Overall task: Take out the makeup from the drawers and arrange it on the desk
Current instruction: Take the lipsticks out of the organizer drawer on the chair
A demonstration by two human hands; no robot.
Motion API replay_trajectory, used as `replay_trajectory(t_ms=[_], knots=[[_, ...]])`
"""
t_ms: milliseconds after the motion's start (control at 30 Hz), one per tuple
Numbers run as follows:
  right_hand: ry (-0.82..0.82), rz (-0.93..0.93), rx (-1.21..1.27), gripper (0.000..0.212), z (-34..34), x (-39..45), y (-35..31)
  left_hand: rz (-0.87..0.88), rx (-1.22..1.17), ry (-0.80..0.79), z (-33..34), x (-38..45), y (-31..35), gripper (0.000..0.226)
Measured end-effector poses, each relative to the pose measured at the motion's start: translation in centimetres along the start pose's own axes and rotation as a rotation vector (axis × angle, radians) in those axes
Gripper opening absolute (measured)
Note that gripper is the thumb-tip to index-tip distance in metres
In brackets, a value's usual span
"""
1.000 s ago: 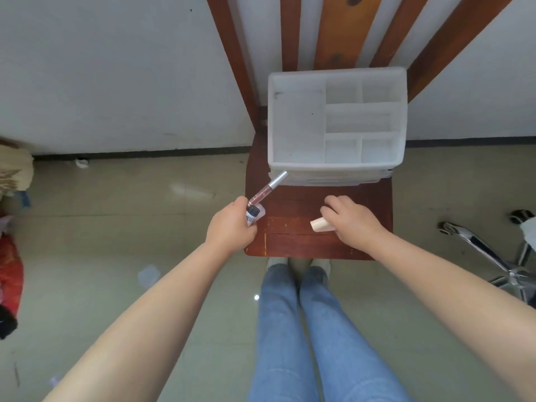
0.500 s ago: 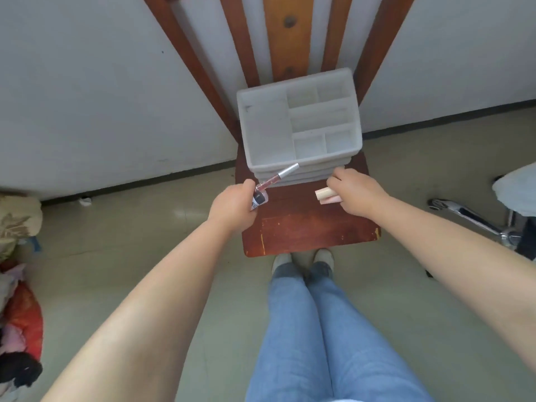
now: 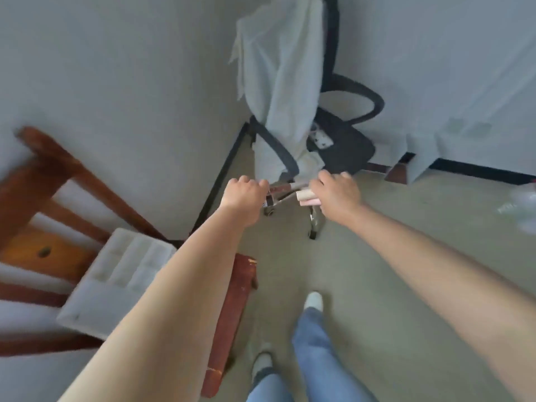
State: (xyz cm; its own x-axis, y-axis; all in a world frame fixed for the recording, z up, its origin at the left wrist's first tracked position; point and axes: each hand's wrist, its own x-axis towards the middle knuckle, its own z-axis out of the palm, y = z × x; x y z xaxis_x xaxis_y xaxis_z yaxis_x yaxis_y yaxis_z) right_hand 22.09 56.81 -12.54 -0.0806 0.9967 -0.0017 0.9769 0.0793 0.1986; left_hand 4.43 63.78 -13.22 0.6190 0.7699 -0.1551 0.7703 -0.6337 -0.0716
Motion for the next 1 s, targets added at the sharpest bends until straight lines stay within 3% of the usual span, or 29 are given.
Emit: replay_trajectory(t_ms=[100, 233, 467, 733, 1000], knots=[[0.144, 0.183, -0.043, 0.046, -2.1, -8.7, 6.3, 0.228, 0.079, 0.048, -3.9, 3.2, 9.3, 0.034], [-0.073, 0.605, -0.011, 0.032, -3.1, -21.8, 15.7, 0.529, 0.182, 0.111, -8.3, 4.8, 24.9, 0.038], [-0.085, 1.102, -0.118, 0.036, -5.8, -49.0, 29.5, 0.995, 0.274, 0.289, -15.3, 0.1, 57.8, 0.037], [-0.142, 1.5, -0.278, 0.034, -8.8, -77.2, 37.9, 1.356, 0.261, 0.472, -21.6, -10.5, 87.7, 0.036], [-0.244, 1.744, -0.373, 0.035, -9.2, -96.7, 47.9, 1.566, 0.2, 0.556, -25.5, -15.8, 112.7, 0.038]])
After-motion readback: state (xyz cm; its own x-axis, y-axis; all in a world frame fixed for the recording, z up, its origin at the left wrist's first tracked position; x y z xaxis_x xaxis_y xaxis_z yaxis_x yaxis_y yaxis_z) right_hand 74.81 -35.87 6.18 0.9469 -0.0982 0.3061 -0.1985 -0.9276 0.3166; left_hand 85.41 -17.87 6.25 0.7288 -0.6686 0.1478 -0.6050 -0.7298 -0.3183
